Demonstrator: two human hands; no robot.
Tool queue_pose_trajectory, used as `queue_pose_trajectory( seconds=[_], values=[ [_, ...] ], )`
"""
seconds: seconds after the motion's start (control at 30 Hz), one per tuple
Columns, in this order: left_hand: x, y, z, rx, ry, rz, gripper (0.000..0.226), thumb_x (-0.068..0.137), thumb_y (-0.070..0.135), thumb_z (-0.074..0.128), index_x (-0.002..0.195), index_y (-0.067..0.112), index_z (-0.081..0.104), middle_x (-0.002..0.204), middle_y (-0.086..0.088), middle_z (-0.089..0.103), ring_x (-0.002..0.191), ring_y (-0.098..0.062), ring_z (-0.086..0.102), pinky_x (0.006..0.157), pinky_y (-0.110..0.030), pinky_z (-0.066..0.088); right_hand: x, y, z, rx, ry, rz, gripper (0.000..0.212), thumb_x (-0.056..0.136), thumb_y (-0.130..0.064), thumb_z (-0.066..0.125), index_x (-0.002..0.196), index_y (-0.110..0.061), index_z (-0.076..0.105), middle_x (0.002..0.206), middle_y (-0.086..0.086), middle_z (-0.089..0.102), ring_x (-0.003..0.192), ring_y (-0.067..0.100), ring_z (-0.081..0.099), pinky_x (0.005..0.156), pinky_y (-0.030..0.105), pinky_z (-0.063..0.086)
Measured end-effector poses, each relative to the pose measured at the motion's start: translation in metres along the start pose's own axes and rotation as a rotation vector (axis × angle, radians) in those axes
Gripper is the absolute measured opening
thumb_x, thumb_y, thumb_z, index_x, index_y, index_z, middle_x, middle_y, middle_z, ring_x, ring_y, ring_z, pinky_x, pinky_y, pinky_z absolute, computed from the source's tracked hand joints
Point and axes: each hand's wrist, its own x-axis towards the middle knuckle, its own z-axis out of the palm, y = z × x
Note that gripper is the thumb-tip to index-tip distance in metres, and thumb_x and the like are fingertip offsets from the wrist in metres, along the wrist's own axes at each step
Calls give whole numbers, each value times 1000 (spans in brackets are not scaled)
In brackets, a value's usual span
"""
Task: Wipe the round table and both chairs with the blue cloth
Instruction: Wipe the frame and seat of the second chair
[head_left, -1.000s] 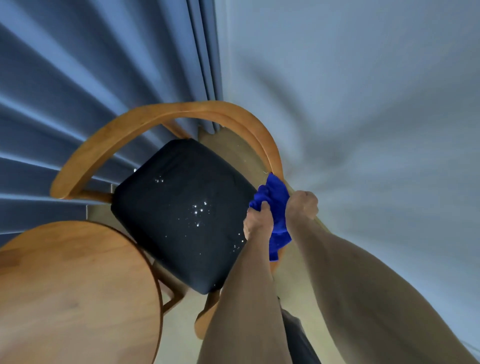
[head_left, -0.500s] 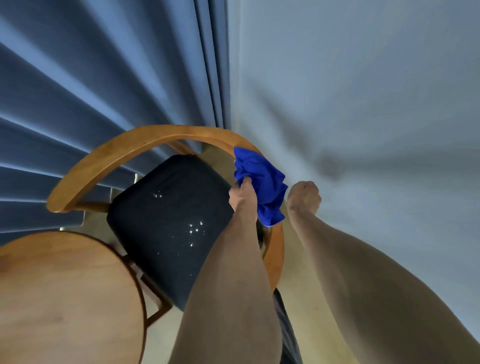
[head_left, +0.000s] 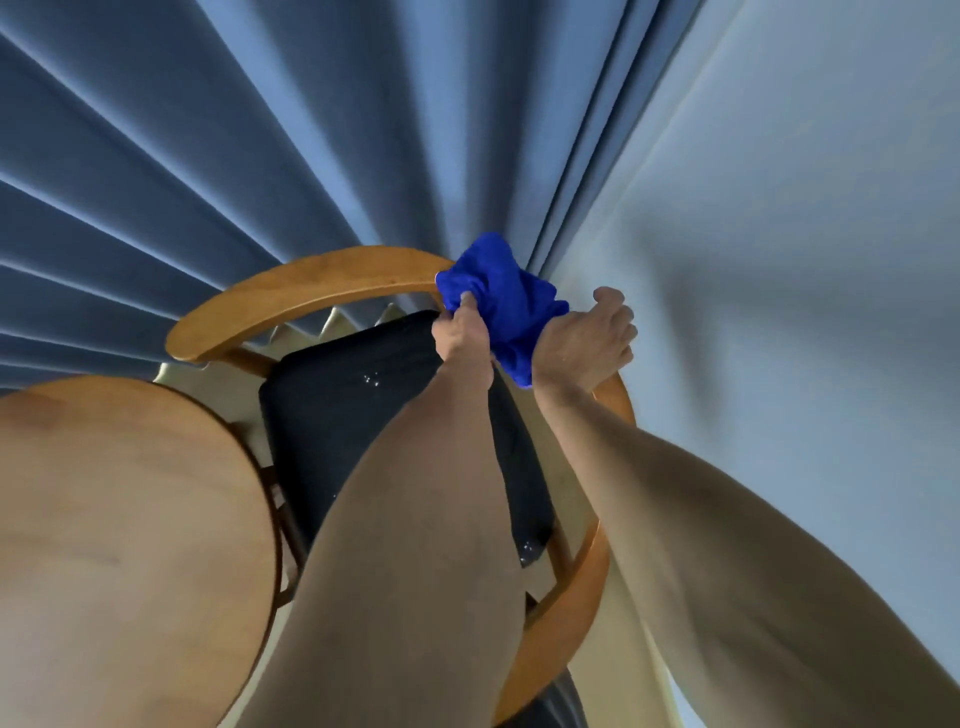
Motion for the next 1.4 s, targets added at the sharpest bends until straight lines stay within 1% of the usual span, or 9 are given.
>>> queue_pose_trajectory(
  seconds=[0.07, 0.27, 0.4, 0.47, 0.67, 0.83, 1.1, 1.27, 1.4],
  values=[
    [12, 17, -13, 3, 21, 2, 15, 95, 35, 56, 84, 27, 49, 84, 4, 57, 71, -17, 58, 78, -43, 59, -6, -9, 15, -23, -17, -49, 38, 87, -8, 50, 124, -19, 52, 120, 3, 59, 114, 25, 51, 102, 41, 38],
    [44, 22, -35, 46, -6, 27, 11, 93, 21, 57, 104, 21, 59, 98, 2, 64, 90, -20, 63, 85, -44, 57, -14, -9, 43, -186, 31, -284, 39, 85, -12, 48, 123, -18, 54, 120, 5, 59, 115, 25, 52, 106, 42, 33],
    [62, 35, -62, -62, 125, -4, 14, 88, 16, 55, 90, 28, 62, 90, 6, 65, 88, -19, 63, 75, -31, 51, -37, -14, 59, -150, -81, -584, 47, 75, -6, 48, 121, -12, 57, 122, 10, 59, 118, 29, 51, 107, 45, 36],
    [75, 45, -85, -129, 211, -19, 16, 87, 15, 53, 92, 28, 61, 91, 5, 65, 89, -20, 63, 81, -34, 52, -58, -23, 70, -91, -124, -628, 50, 71, -2, 45, 120, -8, 58, 120, 13, 59, 116, 33, 52, 103, 47, 39],
    [102, 65, -171, -327, 442, -22, 35, 96, 14, 45, 127, 27, 55, 92, 10, 54, 88, -14, 54, 83, -30, 45, -106, -44, 98, -50, -197, -556, 47, 75, -1, 54, 121, -9, 55, 116, 13, 57, 109, 30, 53, 97, 44, 42],
    [107, 70, -220, -522, 498, -31, 19, 98, 15, 43, 104, 30, 52, 96, 7, 55, 91, -18, 55, 84, -29, 42, -126, -49, 109, -45, -316, -562, 46, 81, -1, 51, 125, -11, 53, 118, 13, 60, 106, 29, 54, 95, 45, 44],
    [107, 65, -284, -648, 540, -67, 21, 96, 14, 48, 107, 31, 50, 94, 8, 56, 94, -20, 60, 90, -34, 51, -195, -64, 138, -13, -548, -433, 45, 95, -7, 45, 138, -17, 43, 125, 12, 55, 105, 28, 57, 83, 43, 50],
    [109, 57, -318, -668, 534, -33, 17, 93, 11, 51, 93, 27, 54, 88, 6, 60, 88, -21, 63, 83, -35, 55, -239, -83, 151, 127, -624, -300, 46, 101, -35, 39, 147, -31, 33, 131, 7, 54, 89, 11, 52, 73, 29, 37],
    [113, 38, -320, -426, 364, -73, 7, 87, 17, 56, 90, 20, 62, 90, 1, 65, 85, -20, 62, 67, -32, 55, -254, -91, 167, 261, -1000, -260, 57, 92, -62, 39, 145, -41, 36, 125, -5, 63, 108, 12, 59, 89, 33, 45]
  ],
)
